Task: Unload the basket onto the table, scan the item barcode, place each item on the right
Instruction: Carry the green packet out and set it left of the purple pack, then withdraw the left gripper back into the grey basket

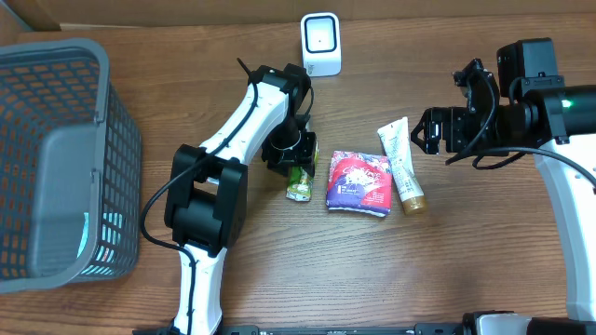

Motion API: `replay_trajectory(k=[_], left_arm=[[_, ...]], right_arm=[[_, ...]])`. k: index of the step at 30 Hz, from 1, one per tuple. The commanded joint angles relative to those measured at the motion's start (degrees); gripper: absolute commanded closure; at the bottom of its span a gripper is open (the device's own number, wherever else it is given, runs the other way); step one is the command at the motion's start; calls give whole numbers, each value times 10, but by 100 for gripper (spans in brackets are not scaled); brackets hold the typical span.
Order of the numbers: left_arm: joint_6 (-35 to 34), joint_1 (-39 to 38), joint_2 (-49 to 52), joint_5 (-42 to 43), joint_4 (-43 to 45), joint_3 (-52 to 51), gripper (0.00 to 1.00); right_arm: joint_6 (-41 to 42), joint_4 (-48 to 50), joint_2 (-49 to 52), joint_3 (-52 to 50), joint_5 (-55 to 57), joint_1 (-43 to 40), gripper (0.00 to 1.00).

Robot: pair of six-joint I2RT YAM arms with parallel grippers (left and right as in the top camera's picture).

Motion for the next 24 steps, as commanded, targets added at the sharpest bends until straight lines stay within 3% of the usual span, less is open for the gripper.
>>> replay_trajectory(k=[1,4,10,12,17,21,24], left_arm=[[16,-6,6,14,-2,5,44],[68,-8,-1,63,-25,37,48],[76,10,-54,54,-97,195,52],[74,35,-97,30,-125,292,51],[47,103,-195,-56,-173,400,52],[20,182,-285,-144,-207,415,49],[17,254,-344,-157,-207,389,44]], right_arm=[[-4,3,-5,12,-5,3,0],[-4,3,-5,13,-5,3,0],[-4,3,-5,13,-5,3,0],[-4,3,-5,13,-5,3,0],[-4,-2,-5,13,-5,3,0],[-4,-1,-5,13,-5,3,0],[-4,-1,-5,13,-5,3,0]])
